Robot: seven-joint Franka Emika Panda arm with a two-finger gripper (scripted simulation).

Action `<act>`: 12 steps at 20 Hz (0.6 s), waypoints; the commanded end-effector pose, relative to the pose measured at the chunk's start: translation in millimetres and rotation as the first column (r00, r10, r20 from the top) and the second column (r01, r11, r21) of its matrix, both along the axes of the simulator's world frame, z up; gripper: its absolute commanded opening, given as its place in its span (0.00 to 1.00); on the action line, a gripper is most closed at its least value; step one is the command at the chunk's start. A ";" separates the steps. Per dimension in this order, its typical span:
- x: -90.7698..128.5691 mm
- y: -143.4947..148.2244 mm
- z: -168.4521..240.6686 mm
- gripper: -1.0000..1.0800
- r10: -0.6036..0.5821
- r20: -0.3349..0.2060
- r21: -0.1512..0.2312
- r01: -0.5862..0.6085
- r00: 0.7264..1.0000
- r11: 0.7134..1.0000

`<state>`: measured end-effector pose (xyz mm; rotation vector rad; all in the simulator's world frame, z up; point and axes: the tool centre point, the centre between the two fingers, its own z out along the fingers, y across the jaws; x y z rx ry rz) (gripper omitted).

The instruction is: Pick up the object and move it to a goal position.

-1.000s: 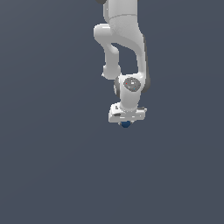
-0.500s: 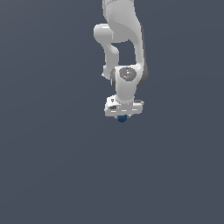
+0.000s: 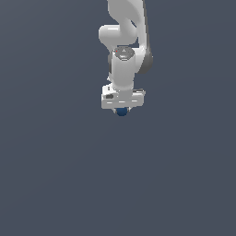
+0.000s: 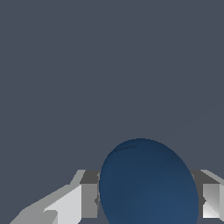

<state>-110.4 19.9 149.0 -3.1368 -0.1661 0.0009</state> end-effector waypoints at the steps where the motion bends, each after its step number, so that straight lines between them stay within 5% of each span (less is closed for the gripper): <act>1: -7.4 -11.1 21.5 0.00 0.000 0.001 0.001 0.000 1.000 1.000; 12: -32.7 -53.8 101.8 0.00 0.000 0.001 0.002 0.000 1.000 1.000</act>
